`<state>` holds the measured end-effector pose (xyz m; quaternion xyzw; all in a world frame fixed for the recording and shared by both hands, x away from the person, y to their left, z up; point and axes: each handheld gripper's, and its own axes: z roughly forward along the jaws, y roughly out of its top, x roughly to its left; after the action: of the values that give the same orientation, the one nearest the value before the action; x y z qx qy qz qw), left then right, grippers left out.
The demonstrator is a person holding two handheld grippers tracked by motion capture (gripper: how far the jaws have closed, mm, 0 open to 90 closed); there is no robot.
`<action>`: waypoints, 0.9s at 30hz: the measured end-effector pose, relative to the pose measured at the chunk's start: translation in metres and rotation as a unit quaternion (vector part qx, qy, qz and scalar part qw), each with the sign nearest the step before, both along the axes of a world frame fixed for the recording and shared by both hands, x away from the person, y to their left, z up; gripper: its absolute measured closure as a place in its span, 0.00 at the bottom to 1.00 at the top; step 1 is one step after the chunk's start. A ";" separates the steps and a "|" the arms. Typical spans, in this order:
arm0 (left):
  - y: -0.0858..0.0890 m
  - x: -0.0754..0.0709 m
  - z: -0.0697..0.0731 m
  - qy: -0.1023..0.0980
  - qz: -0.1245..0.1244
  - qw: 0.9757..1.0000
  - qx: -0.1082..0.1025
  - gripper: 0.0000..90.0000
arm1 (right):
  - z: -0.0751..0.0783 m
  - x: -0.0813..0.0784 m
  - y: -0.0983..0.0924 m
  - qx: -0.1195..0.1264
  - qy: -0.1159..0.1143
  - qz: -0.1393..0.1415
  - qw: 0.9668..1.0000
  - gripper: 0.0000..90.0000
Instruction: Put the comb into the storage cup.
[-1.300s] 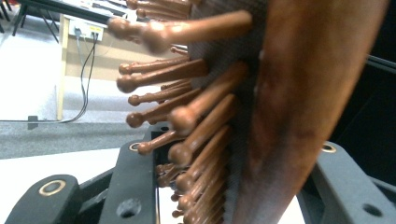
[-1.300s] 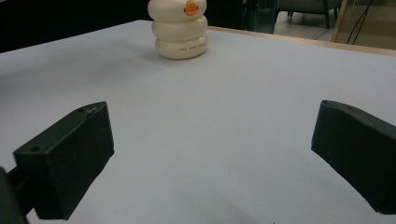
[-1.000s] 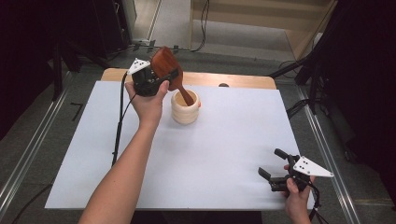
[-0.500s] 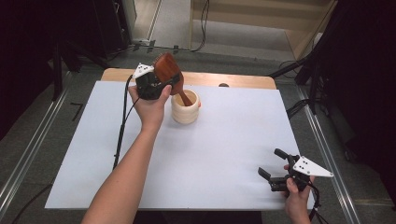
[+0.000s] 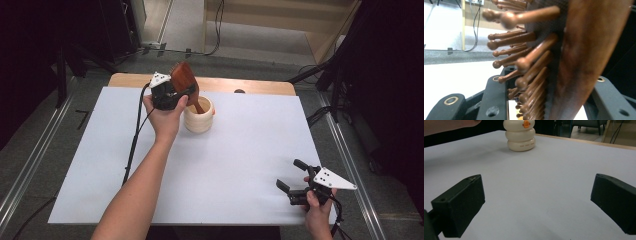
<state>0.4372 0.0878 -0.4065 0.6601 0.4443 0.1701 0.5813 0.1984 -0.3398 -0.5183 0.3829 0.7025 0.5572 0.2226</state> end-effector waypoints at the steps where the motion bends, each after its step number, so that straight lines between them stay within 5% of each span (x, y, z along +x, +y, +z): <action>1: 0.000 0.000 -0.001 0.000 0.000 1.000 -0.001 0.61 | 0.000 0.000 0.000 -0.001 0.000 0.000 1.000 0.00; 27: -0.006 0.003 -0.022 0.019 0.019 0.999 -0.019 0.61 | 0.000 0.001 0.001 -0.002 0.000 0.002 1.000 0.00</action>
<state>0.4405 0.0819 -0.4284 0.6435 0.4709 0.1600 0.5819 0.1990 -0.3386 -0.5185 0.3814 0.7044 0.5559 0.2222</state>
